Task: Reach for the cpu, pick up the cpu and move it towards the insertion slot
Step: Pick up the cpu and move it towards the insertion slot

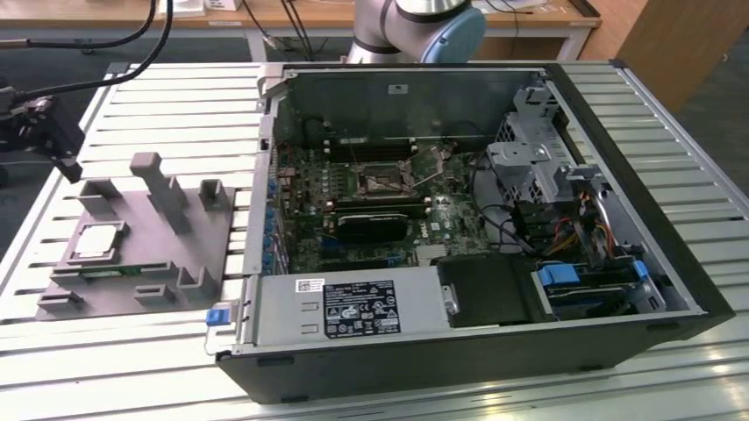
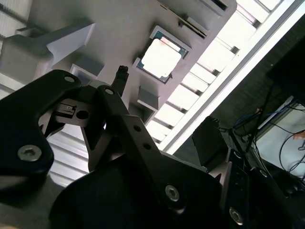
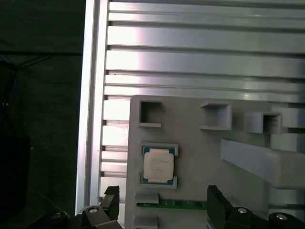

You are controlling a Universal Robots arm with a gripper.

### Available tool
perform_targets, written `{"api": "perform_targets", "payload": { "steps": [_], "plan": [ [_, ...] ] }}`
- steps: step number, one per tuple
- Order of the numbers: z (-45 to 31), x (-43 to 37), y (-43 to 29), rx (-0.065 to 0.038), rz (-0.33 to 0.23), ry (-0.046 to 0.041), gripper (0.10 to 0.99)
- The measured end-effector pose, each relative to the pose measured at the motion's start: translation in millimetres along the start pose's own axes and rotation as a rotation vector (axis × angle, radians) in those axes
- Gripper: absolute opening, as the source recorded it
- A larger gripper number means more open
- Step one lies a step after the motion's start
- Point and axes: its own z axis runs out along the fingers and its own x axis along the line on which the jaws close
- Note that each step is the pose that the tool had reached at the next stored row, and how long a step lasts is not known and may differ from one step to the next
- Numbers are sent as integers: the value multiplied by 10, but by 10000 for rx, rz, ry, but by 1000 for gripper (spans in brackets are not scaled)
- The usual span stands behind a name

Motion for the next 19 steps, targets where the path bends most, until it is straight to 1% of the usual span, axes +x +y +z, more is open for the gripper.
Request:
{"api": "perform_targets", "payload": {
  "steps": [19],
  "plan": [
    [274, 6, -39, -14, -1, 0, 820]
  ]
}}
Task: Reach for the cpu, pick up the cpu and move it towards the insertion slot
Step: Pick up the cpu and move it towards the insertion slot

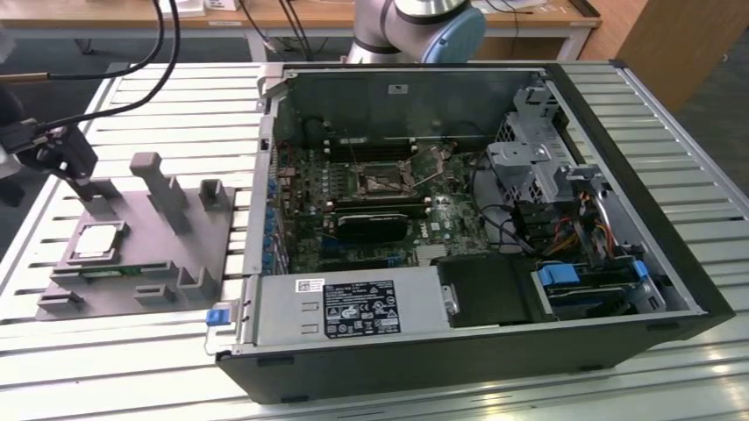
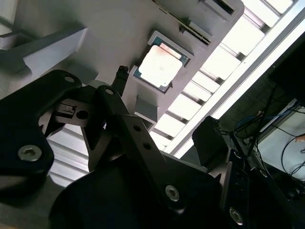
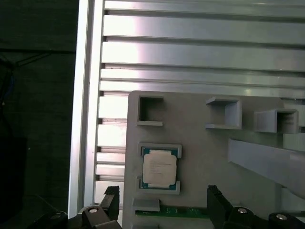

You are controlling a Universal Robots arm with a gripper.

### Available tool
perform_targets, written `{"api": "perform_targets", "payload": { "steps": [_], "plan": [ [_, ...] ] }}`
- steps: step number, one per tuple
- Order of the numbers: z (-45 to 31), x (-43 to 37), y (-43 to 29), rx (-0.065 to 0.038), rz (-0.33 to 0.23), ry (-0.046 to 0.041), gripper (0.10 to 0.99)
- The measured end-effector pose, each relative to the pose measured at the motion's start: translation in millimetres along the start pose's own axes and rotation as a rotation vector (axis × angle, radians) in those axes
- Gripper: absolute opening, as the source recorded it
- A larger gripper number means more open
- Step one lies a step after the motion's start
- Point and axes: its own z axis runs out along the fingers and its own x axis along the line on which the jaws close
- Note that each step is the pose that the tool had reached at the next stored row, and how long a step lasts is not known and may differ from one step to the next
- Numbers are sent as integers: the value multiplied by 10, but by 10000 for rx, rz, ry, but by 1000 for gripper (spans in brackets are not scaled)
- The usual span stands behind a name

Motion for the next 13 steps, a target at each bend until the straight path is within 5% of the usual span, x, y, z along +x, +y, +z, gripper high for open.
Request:
{"api": "perform_targets", "payload": {
  "steps": [13],
  "plan": [
    [175, 4, -17, -1, 0, 0, 820]
  ]
}}
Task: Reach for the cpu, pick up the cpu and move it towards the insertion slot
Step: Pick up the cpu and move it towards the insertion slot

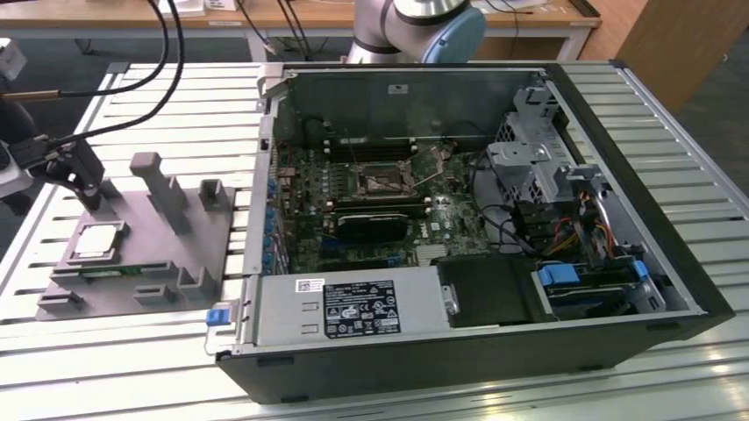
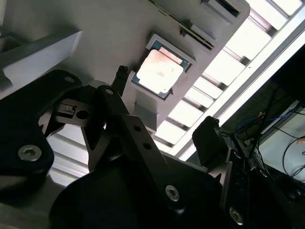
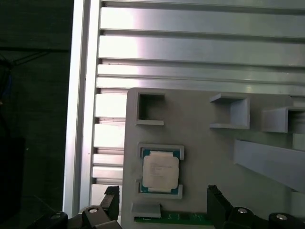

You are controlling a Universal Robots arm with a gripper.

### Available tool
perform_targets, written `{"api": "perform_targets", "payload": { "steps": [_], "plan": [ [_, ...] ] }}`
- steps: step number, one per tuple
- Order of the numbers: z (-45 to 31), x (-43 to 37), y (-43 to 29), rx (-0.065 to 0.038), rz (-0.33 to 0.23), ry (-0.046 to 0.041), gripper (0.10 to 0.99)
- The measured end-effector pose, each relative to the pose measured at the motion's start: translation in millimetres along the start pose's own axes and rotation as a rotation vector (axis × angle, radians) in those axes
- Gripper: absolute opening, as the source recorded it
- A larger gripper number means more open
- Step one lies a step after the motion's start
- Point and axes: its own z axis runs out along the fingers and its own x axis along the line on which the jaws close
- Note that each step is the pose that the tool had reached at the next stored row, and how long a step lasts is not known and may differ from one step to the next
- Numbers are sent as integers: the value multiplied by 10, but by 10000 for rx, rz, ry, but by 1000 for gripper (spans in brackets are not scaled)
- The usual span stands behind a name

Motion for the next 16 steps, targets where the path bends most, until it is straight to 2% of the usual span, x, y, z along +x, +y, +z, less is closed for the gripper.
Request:
{"api": "perform_targets", "payload": {
  "steps": [16],
  "plan": [
    [230, 4, -21, 0, -1, -10, 820]
  ]
}}
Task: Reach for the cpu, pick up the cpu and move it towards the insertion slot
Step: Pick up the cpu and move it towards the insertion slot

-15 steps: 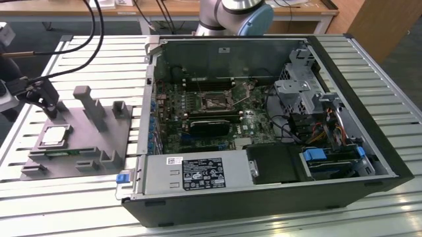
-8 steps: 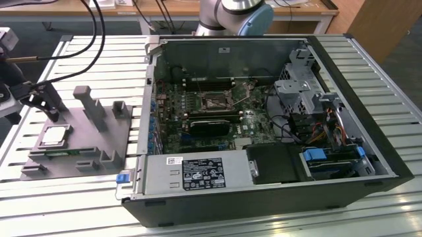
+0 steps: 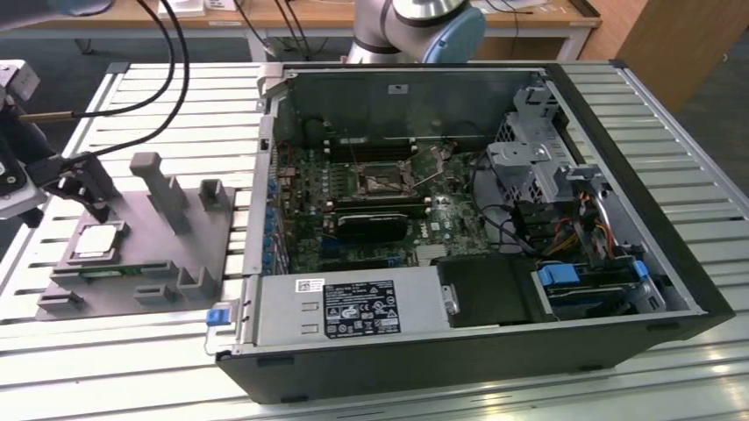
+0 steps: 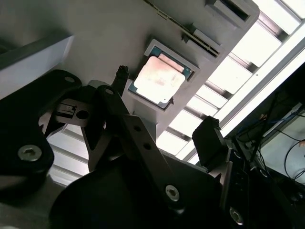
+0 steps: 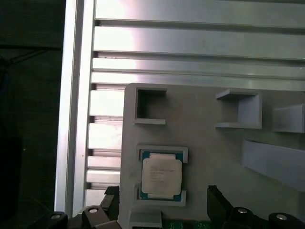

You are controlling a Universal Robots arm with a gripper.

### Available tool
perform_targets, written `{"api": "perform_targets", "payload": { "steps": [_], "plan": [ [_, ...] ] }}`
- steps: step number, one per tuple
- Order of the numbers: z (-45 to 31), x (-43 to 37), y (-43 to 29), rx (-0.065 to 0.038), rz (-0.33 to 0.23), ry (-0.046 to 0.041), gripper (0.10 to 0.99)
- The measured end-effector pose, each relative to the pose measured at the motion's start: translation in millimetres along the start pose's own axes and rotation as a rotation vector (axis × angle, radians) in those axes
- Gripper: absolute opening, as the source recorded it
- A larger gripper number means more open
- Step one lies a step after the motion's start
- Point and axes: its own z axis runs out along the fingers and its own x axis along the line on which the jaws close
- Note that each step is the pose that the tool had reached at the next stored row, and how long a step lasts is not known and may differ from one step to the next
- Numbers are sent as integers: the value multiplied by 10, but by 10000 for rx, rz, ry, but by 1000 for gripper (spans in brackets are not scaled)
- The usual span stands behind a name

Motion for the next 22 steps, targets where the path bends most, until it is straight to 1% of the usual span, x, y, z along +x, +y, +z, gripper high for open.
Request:
{"api": "perform_targets", "payload": {
  "steps": [3, 9, 22],
  "plan": [
    [43, 0, -5, 1, -1, -28, 820],
    [127, 0, -13, 3, -5, -116, 820],
    [288, 1, -31, 4, -5, -141, 820]
  ]
}}
